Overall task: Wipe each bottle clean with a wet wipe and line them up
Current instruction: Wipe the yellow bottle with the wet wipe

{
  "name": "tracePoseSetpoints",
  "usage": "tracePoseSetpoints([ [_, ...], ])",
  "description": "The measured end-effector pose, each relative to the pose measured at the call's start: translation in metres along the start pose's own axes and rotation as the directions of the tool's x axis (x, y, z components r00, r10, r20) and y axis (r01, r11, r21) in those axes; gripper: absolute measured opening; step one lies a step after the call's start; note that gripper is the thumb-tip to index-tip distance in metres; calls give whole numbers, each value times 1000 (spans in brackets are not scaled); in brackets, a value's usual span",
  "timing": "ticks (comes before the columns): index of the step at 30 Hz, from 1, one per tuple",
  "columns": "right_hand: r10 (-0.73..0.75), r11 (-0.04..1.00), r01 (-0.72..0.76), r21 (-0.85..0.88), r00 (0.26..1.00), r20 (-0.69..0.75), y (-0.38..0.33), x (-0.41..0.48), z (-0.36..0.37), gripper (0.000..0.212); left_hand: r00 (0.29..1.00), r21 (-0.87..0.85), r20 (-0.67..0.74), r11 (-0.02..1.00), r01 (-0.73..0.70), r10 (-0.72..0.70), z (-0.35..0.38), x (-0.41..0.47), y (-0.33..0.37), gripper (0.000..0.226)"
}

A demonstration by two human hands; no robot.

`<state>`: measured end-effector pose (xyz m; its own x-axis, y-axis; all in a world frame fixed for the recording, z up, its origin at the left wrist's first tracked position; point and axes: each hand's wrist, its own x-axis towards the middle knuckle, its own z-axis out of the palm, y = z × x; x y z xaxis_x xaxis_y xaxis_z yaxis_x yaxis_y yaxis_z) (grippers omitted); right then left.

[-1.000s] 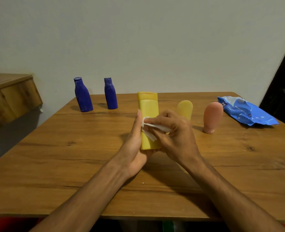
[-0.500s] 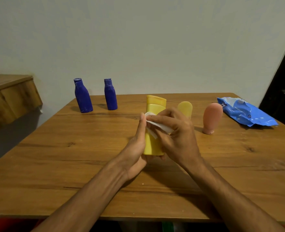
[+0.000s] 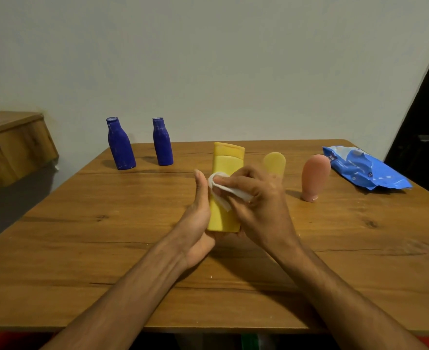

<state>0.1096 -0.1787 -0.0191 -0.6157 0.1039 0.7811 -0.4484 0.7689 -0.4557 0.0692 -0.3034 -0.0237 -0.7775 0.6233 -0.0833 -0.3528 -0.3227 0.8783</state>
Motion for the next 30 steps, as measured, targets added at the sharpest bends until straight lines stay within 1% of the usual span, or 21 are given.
tracePoseSetpoints([
  [3,3,999,-6,-38,997,-71,-1,1,-1,22,1000,0,-5,1000,7,-7,2,0,0,71],
  [5,-18,999,14,-52,997,-78,-2,2,-1,23,1000,-22,-17,1000,15,-15,3,0,0,70],
  [8,-61,995,62,-71,998,21,-2,0,1,23,997,-81,-69,997,9,-15,1,1,1,75],
  [10,-50,997,56,-54,994,96,-1,-1,0,24,995,-125,-101,992,-9,-3,-1,3,2,79],
  [15,-82,996,75,46,980,180,1,-1,0,21,984,-248,-176,968,-42,-2,-4,6,5,80],
  [18,-63,994,42,105,975,215,2,0,1,21,979,-283,-204,958,-54,-4,-6,6,8,81],
  [20,-29,994,9,113,984,176,2,0,0,20,981,-283,-193,958,-54,-2,-6,5,9,78],
  [24,16,988,-17,151,1000,8,-4,3,-2,20,988,-271,-156,961,-55,13,-2,3,10,73],
  [27,10,990,-6,138,1000,-24,-7,3,-1,19,990,-256,-144,965,-47,10,-2,2,11,76],
  [30,51,988,-46,151,998,-30,-6,3,-2,20,992,-228,-124,973,-34,5,-3,1,12,76],
])
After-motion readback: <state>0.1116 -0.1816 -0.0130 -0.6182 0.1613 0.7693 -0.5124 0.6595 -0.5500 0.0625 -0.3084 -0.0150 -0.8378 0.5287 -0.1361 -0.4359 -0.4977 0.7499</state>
